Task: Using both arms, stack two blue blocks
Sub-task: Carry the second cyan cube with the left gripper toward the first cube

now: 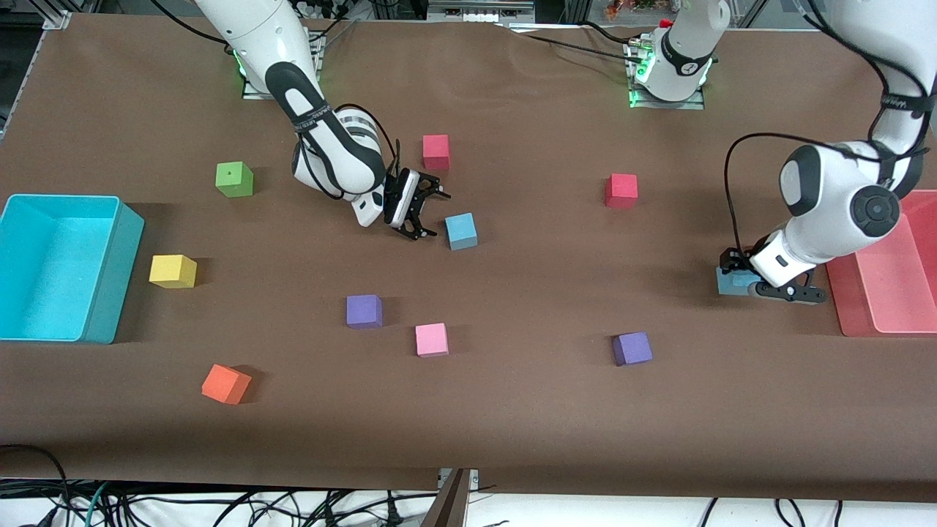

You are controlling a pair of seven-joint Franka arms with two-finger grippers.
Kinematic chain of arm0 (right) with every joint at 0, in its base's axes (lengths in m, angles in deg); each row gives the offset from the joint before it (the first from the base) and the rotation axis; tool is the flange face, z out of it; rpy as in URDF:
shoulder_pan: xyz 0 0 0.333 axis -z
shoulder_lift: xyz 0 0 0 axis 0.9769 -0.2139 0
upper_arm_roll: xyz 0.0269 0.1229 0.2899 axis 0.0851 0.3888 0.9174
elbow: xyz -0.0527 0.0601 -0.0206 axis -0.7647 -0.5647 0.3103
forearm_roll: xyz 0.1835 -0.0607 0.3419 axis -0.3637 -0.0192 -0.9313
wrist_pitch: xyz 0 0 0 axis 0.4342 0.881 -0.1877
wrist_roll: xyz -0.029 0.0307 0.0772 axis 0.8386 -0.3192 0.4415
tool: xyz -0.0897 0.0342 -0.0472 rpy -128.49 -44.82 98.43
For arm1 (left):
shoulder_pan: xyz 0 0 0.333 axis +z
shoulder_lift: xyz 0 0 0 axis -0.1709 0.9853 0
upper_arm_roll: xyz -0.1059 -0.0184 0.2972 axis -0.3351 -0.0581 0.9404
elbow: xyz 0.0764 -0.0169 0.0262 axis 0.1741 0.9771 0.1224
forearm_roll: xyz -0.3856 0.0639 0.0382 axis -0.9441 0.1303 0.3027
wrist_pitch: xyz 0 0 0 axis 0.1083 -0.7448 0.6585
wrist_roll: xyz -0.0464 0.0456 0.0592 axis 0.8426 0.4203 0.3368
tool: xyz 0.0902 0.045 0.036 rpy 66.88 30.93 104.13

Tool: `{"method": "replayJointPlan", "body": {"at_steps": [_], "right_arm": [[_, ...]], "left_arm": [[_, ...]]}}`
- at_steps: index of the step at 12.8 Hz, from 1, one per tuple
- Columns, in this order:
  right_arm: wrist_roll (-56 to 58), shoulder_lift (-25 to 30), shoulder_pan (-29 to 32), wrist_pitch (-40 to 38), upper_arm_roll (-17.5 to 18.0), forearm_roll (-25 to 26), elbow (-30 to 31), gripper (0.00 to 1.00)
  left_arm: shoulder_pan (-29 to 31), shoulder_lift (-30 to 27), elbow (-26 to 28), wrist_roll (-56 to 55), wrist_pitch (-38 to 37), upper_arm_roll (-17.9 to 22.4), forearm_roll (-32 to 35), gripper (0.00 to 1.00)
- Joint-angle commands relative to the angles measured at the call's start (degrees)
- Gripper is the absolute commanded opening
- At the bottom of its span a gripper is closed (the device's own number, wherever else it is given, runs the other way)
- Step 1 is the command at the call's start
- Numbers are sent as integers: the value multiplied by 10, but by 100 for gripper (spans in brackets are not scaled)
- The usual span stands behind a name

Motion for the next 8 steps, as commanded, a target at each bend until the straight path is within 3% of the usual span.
{"method": "replayJointPlan", "body": {"at_steps": [1, 5, 8], "right_arm": [[16, -6, -7, 1, -7, -15, -8, 100], [16, -6, -7, 1, -7, -15, -8, 100], [16, -6, -7, 0, -7, -16, -8, 100]], "left_arm": [[-41, -30, -31, -60, -60, -28, -36, 0], [-138, -23, -88, -330, -98, -99, -36, 0], [-216, 14, -133, -472, -99, -106, -37, 0]]}}
